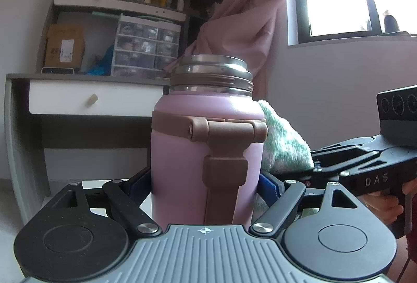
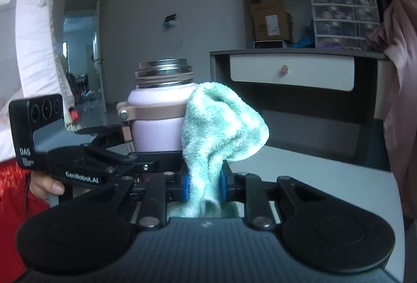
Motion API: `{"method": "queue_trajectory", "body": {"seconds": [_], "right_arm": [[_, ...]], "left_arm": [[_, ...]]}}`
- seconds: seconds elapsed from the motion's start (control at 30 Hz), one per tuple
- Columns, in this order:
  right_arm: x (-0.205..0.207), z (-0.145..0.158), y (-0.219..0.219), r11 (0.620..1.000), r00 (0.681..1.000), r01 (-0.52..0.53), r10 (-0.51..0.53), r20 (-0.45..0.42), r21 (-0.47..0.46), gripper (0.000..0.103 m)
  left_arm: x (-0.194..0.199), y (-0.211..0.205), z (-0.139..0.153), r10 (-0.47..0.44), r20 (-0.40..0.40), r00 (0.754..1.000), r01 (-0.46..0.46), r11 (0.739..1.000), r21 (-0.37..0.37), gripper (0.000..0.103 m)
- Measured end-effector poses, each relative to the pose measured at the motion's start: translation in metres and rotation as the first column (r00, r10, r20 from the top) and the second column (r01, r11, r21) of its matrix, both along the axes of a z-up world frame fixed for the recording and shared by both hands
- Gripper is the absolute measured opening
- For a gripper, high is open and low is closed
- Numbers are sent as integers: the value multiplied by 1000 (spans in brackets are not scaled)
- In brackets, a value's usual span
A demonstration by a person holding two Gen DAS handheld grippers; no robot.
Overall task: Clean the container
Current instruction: 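Wipe the bottle side again with the towel in the right gripper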
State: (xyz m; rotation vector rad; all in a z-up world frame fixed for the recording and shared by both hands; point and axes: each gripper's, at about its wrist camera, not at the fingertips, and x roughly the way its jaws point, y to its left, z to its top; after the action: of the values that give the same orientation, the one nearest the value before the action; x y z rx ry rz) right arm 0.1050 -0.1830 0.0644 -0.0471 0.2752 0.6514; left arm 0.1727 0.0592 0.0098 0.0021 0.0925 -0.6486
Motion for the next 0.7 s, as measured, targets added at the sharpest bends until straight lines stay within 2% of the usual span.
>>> {"method": "queue_trajectory", "body": {"seconds": [0.17, 0.7], "right_arm": [[4, -11, 5, 999, 1000, -13, 12, -28, -44, 22], [9, -43, 12, 998, 985, -37, 28, -171, -50, 22]], "left_arm": [[-2, -4, 1, -2, 14, 1000, 2, 1000, 15, 84], [6, -5, 3, 0, 0, 1000, 0, 1000, 1, 84]]}}
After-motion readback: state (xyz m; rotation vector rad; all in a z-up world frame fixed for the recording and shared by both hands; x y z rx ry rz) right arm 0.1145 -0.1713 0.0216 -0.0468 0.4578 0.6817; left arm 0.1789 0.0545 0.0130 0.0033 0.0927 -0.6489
